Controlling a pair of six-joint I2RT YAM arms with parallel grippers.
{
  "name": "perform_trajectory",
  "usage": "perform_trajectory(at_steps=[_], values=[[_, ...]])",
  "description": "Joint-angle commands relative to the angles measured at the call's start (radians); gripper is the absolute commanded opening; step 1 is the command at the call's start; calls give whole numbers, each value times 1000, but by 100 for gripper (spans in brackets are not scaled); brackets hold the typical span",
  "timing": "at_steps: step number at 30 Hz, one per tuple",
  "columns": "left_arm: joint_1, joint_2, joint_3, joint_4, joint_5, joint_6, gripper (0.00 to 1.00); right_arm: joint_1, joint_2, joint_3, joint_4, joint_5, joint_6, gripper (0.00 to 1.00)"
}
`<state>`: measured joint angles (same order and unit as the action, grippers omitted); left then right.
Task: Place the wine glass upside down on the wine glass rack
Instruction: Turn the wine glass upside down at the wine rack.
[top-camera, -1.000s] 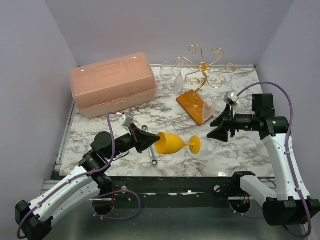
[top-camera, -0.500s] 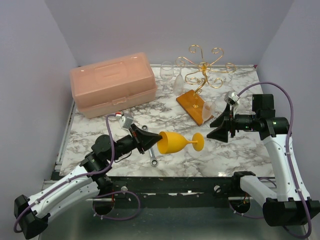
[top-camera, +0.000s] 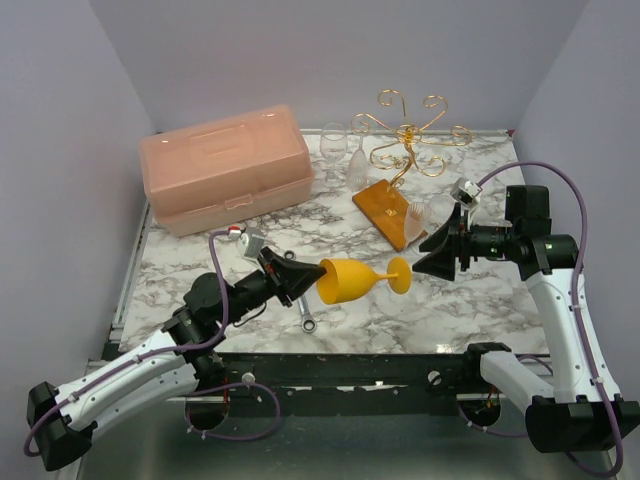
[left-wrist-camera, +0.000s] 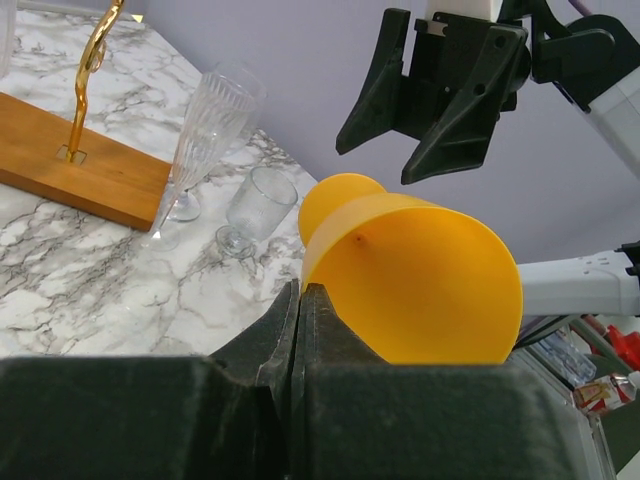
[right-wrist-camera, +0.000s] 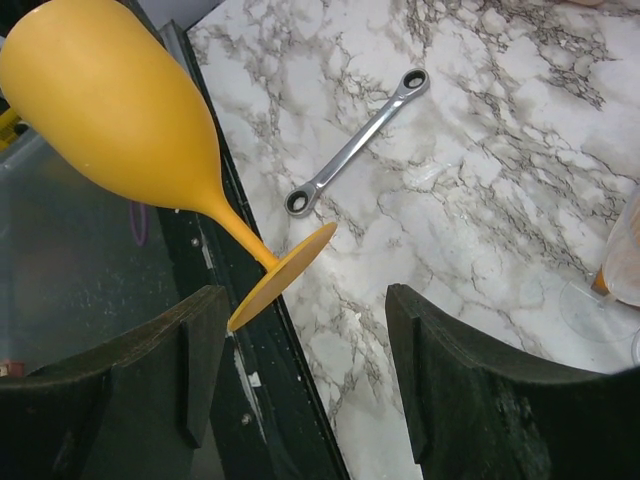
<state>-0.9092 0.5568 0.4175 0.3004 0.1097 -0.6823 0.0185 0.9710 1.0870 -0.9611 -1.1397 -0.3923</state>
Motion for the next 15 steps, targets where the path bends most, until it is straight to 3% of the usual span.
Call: perform_trajectory(at_steps=[1, 15], values=[[-24, 10, -8, 71, -66, -3, 0, -5, -8, -18, 57, -26, 56, 71], [-78, 32, 5, 103, -139, 0, 0, -5, 2, -40, 112, -23, 109, 71]])
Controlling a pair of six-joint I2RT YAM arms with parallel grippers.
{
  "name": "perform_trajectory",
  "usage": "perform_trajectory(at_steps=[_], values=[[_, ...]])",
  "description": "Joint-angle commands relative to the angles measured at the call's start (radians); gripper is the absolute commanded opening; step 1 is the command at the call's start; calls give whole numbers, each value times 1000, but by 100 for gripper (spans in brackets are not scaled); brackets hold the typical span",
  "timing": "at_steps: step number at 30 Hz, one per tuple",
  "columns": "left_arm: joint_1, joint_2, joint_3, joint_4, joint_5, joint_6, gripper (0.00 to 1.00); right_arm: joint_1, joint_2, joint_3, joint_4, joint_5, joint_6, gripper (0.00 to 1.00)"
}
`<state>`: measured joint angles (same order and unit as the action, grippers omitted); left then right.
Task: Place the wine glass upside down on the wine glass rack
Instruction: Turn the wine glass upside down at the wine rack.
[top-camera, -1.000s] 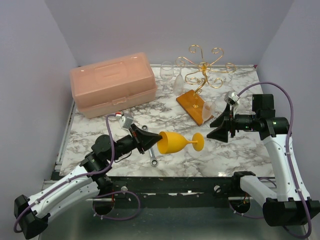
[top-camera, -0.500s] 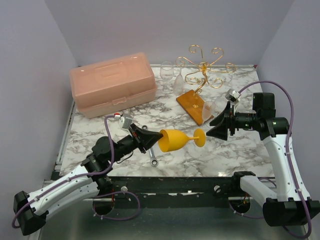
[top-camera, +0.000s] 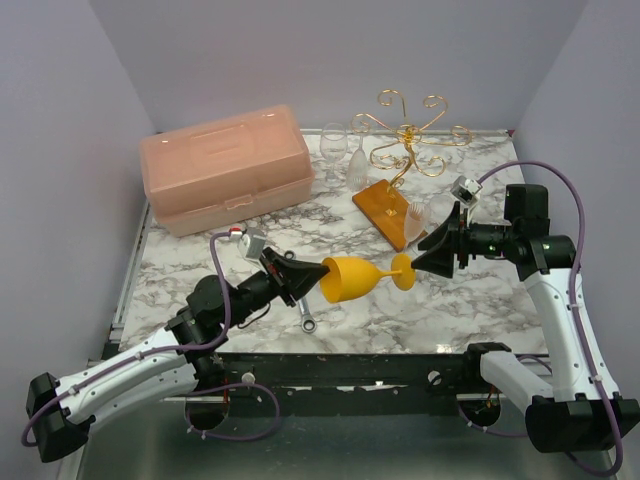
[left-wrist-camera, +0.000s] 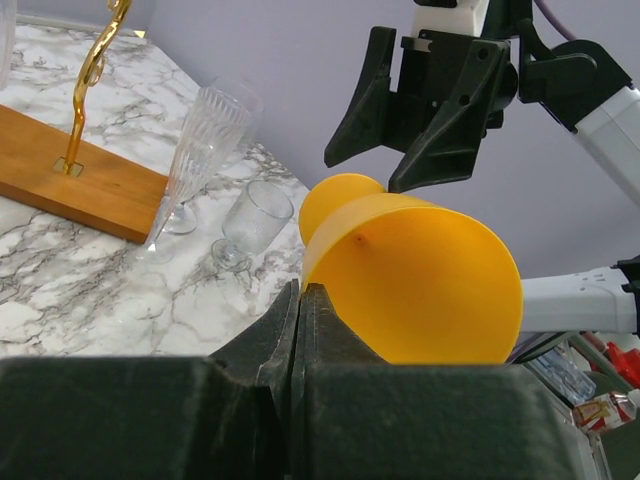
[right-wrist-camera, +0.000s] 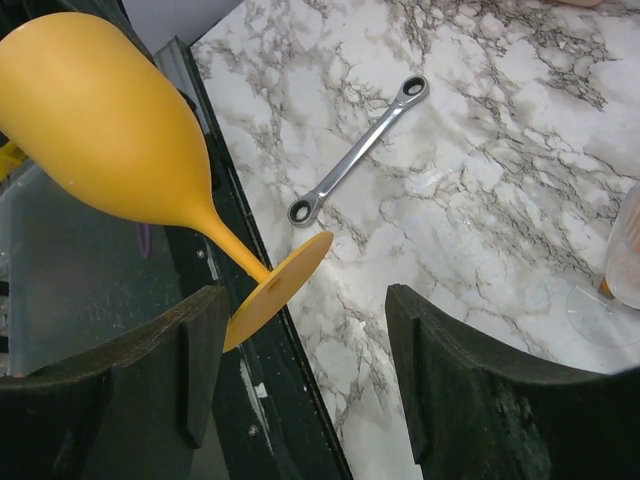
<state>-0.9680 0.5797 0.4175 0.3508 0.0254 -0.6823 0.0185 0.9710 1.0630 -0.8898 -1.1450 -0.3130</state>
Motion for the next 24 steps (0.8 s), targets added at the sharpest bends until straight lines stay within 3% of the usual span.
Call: perform_trajectory(at_steps=[1, 14, 19, 24], values=[[-22, 13, 5, 53, -61, 2, 0, -4, 3, -18, 47, -16, 34, 71], [-55, 20, 21, 66, -132, 14, 0, -5, 7, -45, 136, -18, 125, 71], [-64, 32, 23, 80, -147, 10, 0, -4, 6, -92, 265, -44, 253, 70], [-86, 39, 28, 69, -211, 7, 0, -3, 11, -113, 290, -36, 292, 67]])
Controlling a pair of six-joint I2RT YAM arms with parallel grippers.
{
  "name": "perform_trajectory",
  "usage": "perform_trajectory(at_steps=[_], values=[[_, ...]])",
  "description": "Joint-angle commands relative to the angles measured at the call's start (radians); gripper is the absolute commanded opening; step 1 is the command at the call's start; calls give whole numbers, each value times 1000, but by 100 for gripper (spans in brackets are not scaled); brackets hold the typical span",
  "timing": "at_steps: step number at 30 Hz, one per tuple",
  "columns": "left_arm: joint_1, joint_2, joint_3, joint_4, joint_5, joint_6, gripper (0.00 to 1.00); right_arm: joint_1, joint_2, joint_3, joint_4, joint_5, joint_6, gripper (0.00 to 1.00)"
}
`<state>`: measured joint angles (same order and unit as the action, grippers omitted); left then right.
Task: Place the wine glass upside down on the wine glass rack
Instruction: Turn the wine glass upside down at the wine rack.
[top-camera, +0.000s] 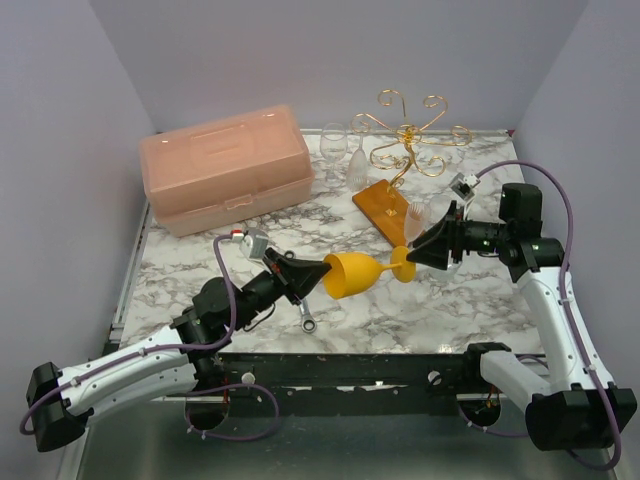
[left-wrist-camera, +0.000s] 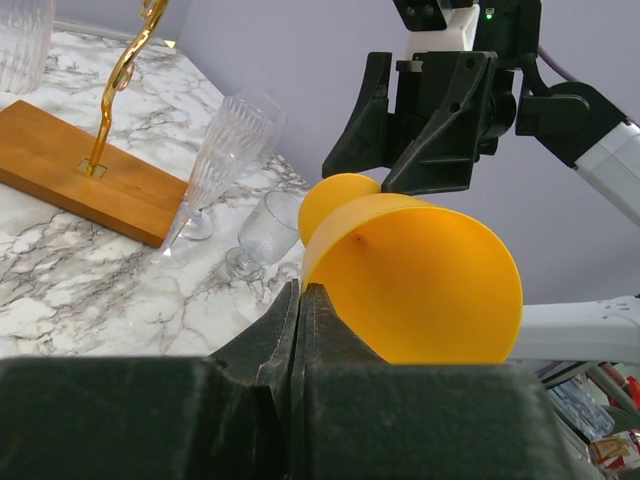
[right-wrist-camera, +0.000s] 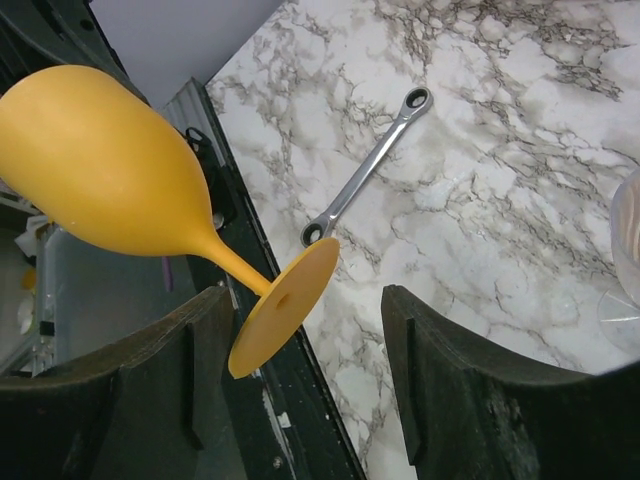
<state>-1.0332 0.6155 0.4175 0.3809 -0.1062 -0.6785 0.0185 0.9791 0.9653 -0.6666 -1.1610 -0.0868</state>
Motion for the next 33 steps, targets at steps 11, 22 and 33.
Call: perform_trajectory(at_steps=[11, 22, 33], values=[[-78, 74, 90, 15, -237, 40, 0, 15, 5, -22, 68, 81, 132, 55], [-123, 126, 122, 34, -296, 71, 0, 51, 12, -20, 98, 159, 162, 28], [-147, 130, 110, 73, -253, 89, 0, 62, 0, -20, 91, 195, 165, 0]])
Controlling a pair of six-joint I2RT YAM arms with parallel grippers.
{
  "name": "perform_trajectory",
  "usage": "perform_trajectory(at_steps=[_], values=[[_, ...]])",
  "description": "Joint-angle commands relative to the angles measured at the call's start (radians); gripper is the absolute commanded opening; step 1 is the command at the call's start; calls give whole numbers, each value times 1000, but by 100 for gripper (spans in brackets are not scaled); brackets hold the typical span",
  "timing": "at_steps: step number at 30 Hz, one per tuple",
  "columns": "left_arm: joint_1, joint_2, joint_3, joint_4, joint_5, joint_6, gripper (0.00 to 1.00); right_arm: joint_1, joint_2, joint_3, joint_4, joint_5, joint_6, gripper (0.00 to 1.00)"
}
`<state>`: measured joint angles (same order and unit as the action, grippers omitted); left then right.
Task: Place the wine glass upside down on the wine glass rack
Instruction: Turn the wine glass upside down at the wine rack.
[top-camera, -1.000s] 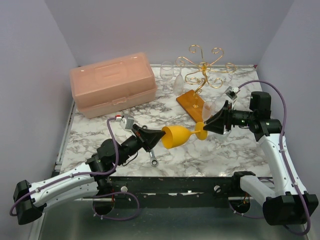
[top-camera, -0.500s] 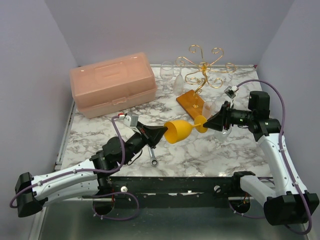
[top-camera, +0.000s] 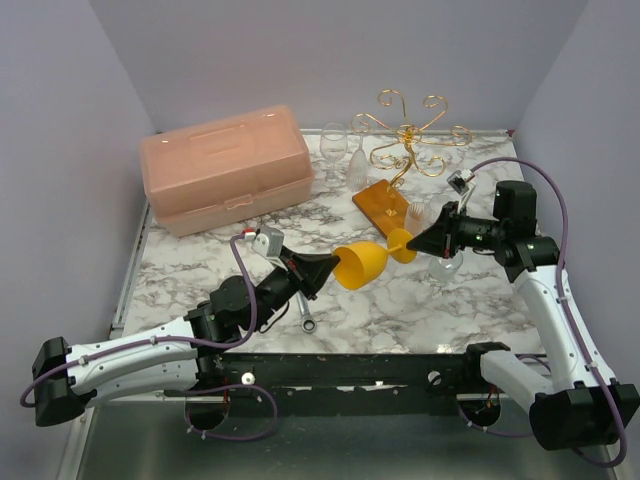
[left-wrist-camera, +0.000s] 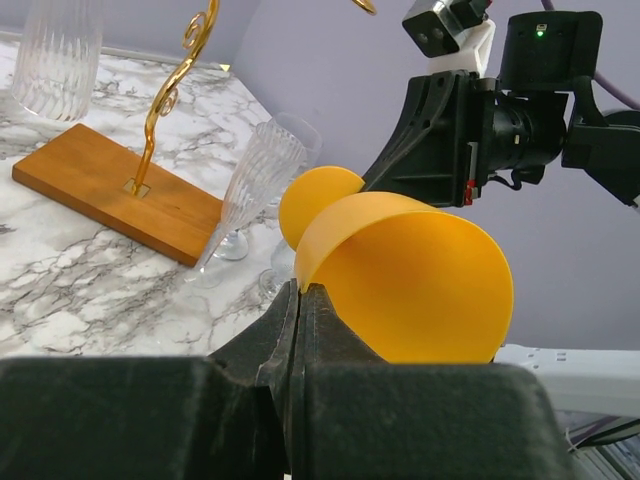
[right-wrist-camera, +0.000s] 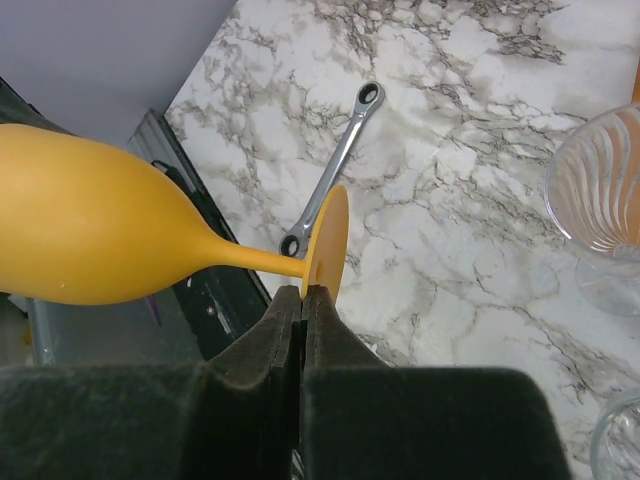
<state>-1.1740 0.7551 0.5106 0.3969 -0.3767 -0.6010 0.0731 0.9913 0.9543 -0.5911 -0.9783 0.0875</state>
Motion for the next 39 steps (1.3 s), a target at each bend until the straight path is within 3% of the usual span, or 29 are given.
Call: perform_trajectory(at_steps=[1, 16, 20, 29, 34, 39], values=[[-5, -15, 14, 56, 25, 11, 4, 8, -16, -11, 16, 3, -9, 0], [-7, -211, -43, -102, 32, 26, 75, 8, -33, 51, -85, -16, -167, 0], [-7, -269, -46, -169, 32, 56, 89, 8, -37, 73, -105, 9, -184, 0], [-5, -390, -15, -369, -60, 155, 97, 8, -43, 132, -194, 36, -293, 0], [-3, -429, 15, -444, -131, 257, 98, 7, -16, 226, -364, 37, -539, 0], [39, -364, 72, -505, -177, 329, 99, 8, 9, 295, -505, 56, -731, 0]])
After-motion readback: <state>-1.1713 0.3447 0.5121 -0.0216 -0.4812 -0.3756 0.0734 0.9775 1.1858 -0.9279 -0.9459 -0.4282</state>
